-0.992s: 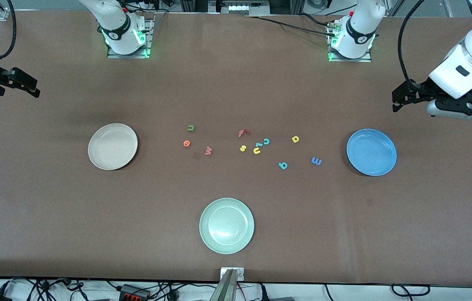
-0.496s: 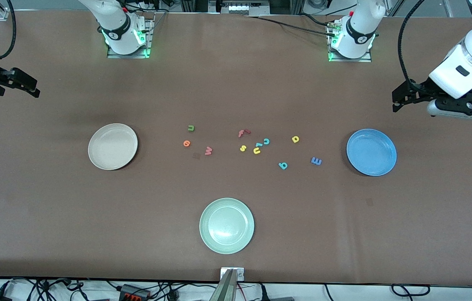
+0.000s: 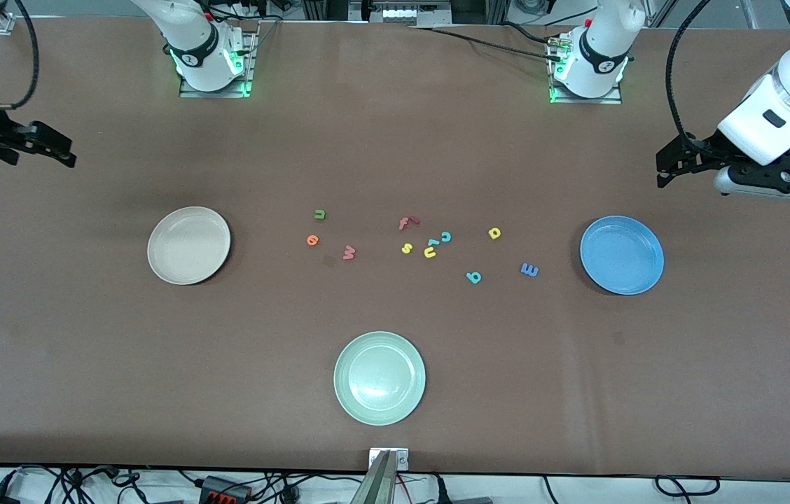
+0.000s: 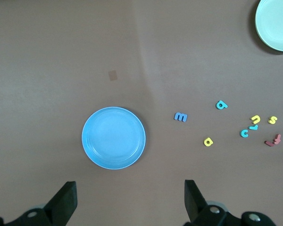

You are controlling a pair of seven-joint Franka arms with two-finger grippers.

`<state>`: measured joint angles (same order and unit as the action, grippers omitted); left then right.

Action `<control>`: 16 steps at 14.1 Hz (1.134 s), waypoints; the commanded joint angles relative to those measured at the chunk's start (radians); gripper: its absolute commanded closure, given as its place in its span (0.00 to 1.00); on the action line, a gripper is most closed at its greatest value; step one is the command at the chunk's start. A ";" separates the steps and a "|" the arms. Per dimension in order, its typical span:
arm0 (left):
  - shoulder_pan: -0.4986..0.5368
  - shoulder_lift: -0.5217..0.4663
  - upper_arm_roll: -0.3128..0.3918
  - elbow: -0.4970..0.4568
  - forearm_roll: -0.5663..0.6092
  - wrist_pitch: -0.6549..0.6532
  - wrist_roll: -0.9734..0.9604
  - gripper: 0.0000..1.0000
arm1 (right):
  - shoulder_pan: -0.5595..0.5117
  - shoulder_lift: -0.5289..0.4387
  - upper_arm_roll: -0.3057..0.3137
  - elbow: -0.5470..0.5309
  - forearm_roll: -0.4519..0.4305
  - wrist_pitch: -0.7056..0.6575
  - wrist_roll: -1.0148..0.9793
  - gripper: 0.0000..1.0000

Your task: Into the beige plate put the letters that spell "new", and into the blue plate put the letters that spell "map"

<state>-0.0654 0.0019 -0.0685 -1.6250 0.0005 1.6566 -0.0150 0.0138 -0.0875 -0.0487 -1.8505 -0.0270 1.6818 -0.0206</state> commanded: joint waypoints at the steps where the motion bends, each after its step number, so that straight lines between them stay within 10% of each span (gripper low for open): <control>1: 0.001 0.000 -0.002 0.016 0.023 -0.017 0.013 0.00 | 0.073 0.113 0.001 -0.004 0.001 0.051 0.005 0.00; 10: 0.001 0.000 -0.002 0.017 0.023 -0.017 0.009 0.00 | 0.394 0.428 0.001 -0.004 0.026 0.346 0.289 0.00; 16: 0.001 0.018 -0.002 0.019 0.023 -0.035 0.003 0.00 | 0.494 0.589 0.001 0.001 0.193 0.547 0.355 0.00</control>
<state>-0.0654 0.0029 -0.0685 -1.6233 0.0005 1.6524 -0.0151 0.4721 0.4539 -0.0389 -1.8687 0.1406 2.1780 0.2861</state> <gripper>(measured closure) 0.000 0.000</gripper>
